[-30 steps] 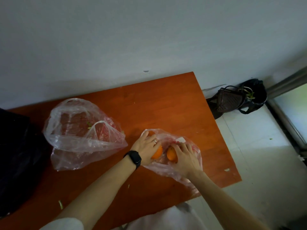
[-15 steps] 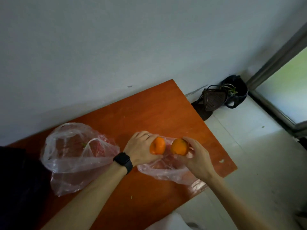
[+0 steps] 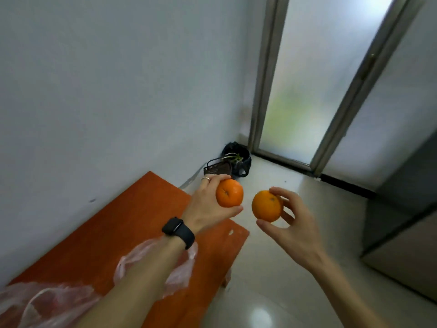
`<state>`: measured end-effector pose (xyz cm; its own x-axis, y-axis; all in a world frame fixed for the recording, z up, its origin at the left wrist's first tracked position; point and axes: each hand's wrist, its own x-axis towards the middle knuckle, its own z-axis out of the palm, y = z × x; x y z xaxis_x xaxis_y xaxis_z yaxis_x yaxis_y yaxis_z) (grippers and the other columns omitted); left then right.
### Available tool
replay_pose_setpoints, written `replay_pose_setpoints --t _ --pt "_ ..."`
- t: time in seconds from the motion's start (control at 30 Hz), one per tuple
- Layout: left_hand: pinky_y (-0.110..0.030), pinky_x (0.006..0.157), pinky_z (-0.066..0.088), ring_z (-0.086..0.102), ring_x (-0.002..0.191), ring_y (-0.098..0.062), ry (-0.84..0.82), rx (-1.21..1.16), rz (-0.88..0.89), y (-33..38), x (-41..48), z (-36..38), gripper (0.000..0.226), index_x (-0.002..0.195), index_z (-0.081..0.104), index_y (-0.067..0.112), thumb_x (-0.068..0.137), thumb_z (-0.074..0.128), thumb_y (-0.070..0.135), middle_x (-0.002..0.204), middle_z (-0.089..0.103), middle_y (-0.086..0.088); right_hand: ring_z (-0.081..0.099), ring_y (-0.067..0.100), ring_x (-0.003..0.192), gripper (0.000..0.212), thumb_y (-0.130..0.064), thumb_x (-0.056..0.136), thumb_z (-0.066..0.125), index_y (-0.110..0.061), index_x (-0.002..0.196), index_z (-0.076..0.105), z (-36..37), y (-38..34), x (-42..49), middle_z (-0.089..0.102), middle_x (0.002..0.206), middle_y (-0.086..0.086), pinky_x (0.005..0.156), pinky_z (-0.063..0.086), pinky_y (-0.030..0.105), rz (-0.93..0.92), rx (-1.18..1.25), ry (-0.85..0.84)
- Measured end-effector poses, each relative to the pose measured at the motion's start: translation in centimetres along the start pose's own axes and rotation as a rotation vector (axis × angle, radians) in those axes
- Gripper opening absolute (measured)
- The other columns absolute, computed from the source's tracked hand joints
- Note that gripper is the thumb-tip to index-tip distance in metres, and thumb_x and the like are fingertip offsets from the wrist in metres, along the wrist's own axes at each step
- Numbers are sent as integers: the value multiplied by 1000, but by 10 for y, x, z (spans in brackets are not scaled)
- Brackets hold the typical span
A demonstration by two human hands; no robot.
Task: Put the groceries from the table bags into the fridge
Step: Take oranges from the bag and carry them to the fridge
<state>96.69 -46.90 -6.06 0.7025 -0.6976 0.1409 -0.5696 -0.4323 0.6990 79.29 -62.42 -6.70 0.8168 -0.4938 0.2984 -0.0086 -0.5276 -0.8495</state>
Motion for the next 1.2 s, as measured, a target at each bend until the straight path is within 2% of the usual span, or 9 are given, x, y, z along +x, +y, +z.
replay_pose_setpoints --t 0.1,0.23,0.37,0.53,0.63,0.73,0.83,1.0,1.2 --pt "-27 90 46 47 111 -10 -49 -37 155 74 18 36 80 135 41 40 69 85 49 135 41 8 52 -5 117 75 -26 70 90 -46 127 45 -75 2 -31 46 127 -32 81 47 3 12 -73 164" --pt "-27 91 48 50 110 -13 -109 -95 346 176 32 82 79 134 44 36 67 87 45 132 42 4 55 2 113 73 -21 70 90 -36 128 48 -178 -3 -76 51 126 -16 81 49 5 32 -128 367" --pt "-10 83 44 50 107 -9 -142 -157 545 272 38 126 79 134 48 32 67 88 43 127 43 7 56 -1 114 70 -21 71 89 -40 124 48 -272 -10 -113 52 127 -17 85 51 11 5 -193 531" --pt "-6 78 45 52 106 -7 -165 -248 759 377 51 180 79 134 46 31 68 87 44 126 48 10 54 -4 116 73 -23 71 90 -37 129 49 -373 -10 -143 52 128 -16 88 52 13 6 -307 699" --pt "-9 78 47 53 105 -6 -189 -288 845 435 67 211 76 131 44 33 69 86 46 124 48 12 52 -9 116 77 -21 71 90 -36 134 48 -428 -5 -151 50 129 -18 87 49 9 10 -346 782" --pt "-11 78 49 51 105 2 -192 -318 927 488 87 240 75 128 42 38 69 86 49 123 47 13 50 -13 115 79 -22 72 89 -36 137 46 -483 5 -147 48 128 -18 87 46 5 6 -402 841" --pt "-15 81 51 52 108 -3 -189 -345 987 536 116 268 77 130 46 34 66 80 57 124 49 11 49 -19 111 78 -21 72 89 -36 135 46 -539 17 -133 49 125 -18 84 43 1 5 -440 893" --pt "-18 84 49 51 109 -2 -173 -366 1032 611 173 317 79 133 46 36 66 80 59 125 48 13 57 -4 109 75 -22 70 90 -29 135 54 -626 41 -102 55 126 -8 81 45 3 -7 -481 978" --pt "-24 89 50 51 108 0 -179 -378 1062 692 223 377 76 130 49 37 63 76 62 123 50 13 61 5 111 74 -25 70 91 -42 131 52 -720 69 -69 53 128 -19 87 54 18 -34 -486 1003"
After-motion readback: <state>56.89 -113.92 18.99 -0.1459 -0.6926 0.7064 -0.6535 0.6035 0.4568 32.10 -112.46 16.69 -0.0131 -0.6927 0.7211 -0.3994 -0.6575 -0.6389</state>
